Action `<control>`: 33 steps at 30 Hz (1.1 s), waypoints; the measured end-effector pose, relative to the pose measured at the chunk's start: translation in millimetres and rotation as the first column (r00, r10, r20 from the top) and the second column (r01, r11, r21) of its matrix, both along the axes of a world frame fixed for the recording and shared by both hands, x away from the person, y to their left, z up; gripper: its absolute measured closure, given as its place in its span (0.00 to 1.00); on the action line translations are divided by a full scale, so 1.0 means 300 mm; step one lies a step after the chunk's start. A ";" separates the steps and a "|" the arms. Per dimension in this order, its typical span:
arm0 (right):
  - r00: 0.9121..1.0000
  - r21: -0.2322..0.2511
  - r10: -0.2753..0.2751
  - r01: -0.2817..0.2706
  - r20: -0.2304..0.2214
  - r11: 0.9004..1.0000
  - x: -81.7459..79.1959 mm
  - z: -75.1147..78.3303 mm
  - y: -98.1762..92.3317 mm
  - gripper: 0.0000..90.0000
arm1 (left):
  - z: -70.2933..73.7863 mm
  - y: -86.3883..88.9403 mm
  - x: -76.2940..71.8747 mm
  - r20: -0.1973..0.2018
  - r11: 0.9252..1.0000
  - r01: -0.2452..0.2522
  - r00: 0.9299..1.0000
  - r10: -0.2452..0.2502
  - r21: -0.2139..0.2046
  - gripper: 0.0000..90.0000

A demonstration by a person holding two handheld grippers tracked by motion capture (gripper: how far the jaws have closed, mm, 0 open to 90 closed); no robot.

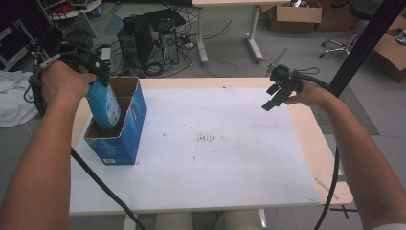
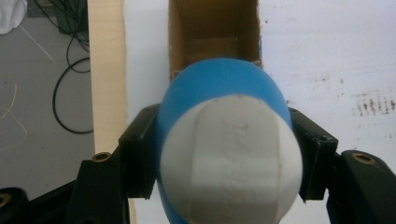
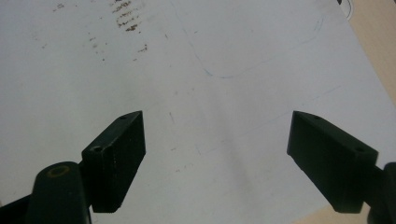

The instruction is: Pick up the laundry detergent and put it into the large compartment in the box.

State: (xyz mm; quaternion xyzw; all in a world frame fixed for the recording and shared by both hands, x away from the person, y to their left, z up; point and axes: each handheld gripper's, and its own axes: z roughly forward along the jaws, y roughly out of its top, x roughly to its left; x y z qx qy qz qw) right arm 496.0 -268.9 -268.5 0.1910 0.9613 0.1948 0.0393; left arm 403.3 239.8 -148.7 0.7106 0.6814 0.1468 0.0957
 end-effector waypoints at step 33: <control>1.000 -0.016 -0.018 0.017 -0.016 1.000 0.001 -0.006 -0.013 0.22 | -0.387 0.012 0.037 -0.091 0.998 0.065 0.994 -0.064 0.011 0.42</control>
